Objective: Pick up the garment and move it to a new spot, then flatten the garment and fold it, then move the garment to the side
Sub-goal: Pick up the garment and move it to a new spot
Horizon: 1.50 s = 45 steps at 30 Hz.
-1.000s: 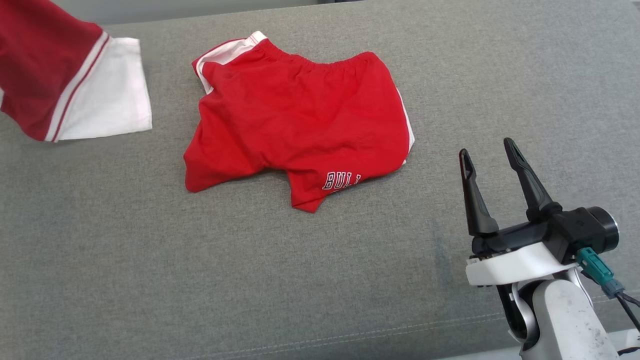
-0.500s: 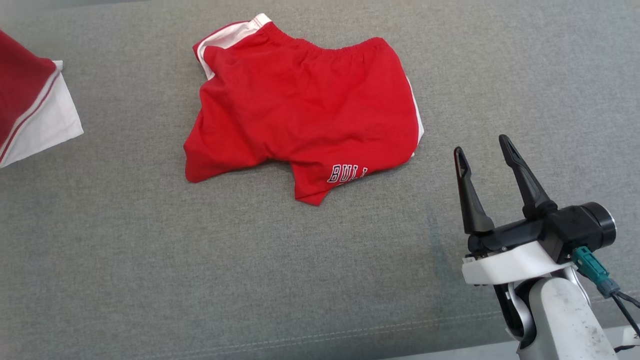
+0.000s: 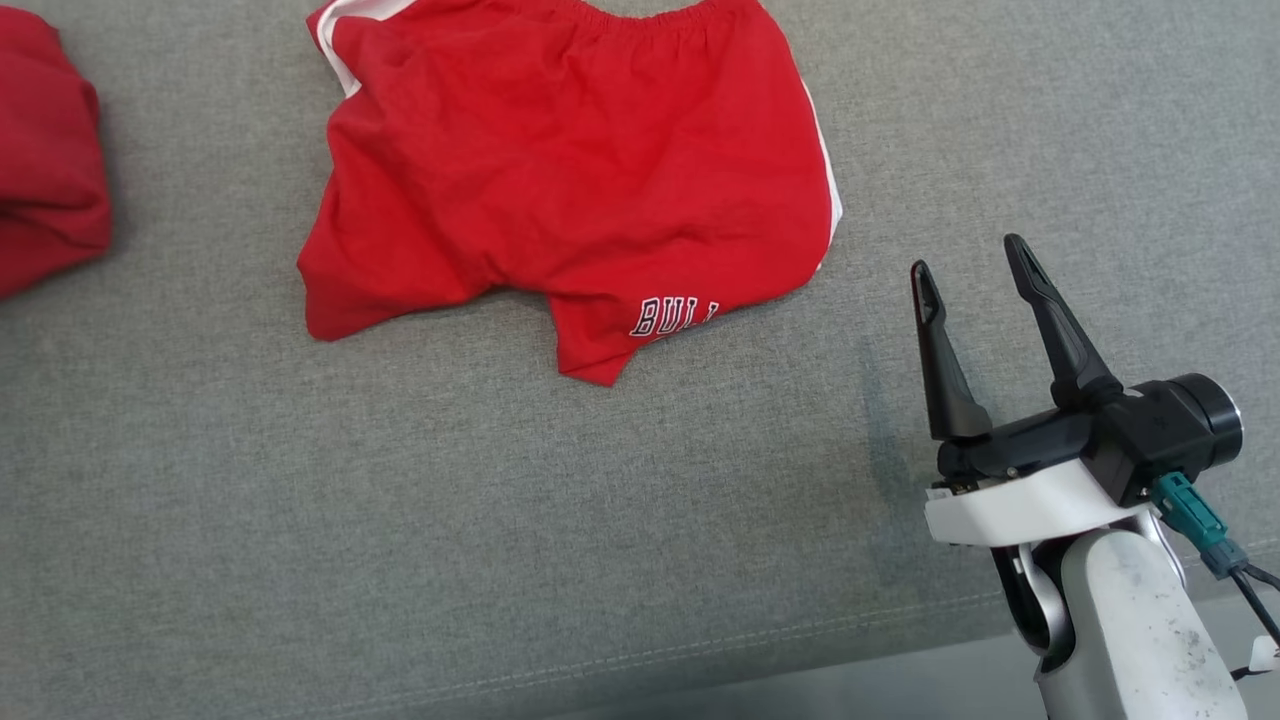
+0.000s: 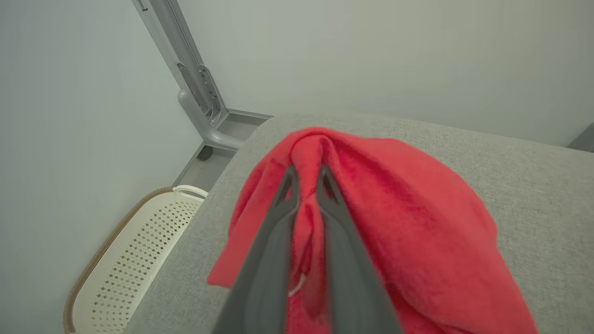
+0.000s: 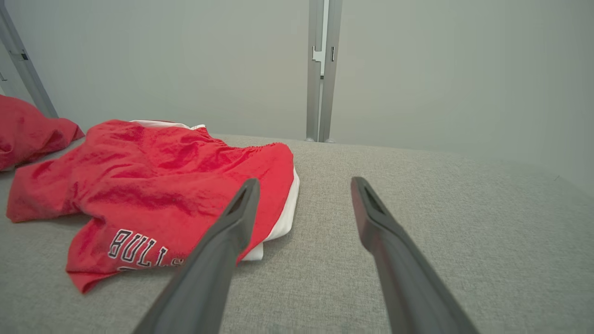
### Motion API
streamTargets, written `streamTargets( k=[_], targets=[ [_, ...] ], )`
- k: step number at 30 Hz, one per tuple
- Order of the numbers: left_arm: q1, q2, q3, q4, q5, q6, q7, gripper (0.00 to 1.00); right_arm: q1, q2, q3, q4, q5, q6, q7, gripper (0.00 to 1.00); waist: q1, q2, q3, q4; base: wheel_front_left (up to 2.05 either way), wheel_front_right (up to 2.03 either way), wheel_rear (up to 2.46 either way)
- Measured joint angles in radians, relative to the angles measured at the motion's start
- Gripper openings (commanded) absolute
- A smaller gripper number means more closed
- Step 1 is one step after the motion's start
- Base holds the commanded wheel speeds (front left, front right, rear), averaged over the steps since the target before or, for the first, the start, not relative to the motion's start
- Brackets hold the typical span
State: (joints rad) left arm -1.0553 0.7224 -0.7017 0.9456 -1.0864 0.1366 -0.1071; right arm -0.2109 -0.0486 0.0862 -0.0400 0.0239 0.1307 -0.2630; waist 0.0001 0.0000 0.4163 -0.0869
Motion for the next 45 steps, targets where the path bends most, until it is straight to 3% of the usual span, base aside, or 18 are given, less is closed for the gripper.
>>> streamTargets(
  k=[5,6,8,9,19,31,37,45],
  targets=[
    [0.011,-0.005,0.007,0.047,-0.017,0.010,0.012,0.00,-0.007,0.000,-0.001,0.001,0.000,0.000,0.000,1.00,0.0000,0.0000,0.036,-0.009,0.00,0.00,0.00],
    [0.012,-0.006,0.012,0.061,-0.026,0.014,0.021,0.20,-0.010,0.000,0.000,0.002,0.000,0.000,0.000,1.00,0.0000,0.0000,0.041,-0.010,0.00,0.00,0.00],
    [0.022,-0.007,0.017,0.080,-0.035,0.014,0.027,0.82,-0.017,0.000,0.002,0.003,0.000,0.000,0.000,1.00,0.0000,0.0000,0.046,-0.010,0.00,0.00,0.00],
    [0.025,-0.008,0.019,0.091,-0.040,0.014,0.027,1.00,-0.020,0.000,0.003,0.004,0.000,0.000,0.000,1.00,0.0000,0.0000,0.046,-0.009,0.00,0.00,0.00],
    [0.045,-0.050,0.029,0.115,-0.059,-0.059,-0.040,1.00,-0.021,0.000,0.008,0.023,0.000,0.000,0.000,1.00,0.0000,0.0000,-0.003,0.013,0.00,0.00,0.00],
    [0.110,-0.014,-0.020,0.015,0.006,-0.092,-0.109,1.00,0.028,0.000,0.000,0.063,0.008,0.000,0.000,1.00,-0.0001,0.0000,-0.153,0.054,0.00,0.00,0.00],
    [0.185,0.024,-0.019,-0.087,0.002,-0.066,-0.108,1.00,0.047,0.000,-0.001,0.072,0.012,0.000,0.000,1.00,-0.0001,0.0000,-0.220,0.074,0.00,0.00,0.00],
    [0.305,0.007,-0.021,-0.365,0.008,0.036,-0.138,1.00,0.067,0.000,-0.003,0.078,0.020,0.000,0.000,1.00,-0.0001,0.0000,-0.271,0.090,0.00,0.00,0.00]
  ],
)
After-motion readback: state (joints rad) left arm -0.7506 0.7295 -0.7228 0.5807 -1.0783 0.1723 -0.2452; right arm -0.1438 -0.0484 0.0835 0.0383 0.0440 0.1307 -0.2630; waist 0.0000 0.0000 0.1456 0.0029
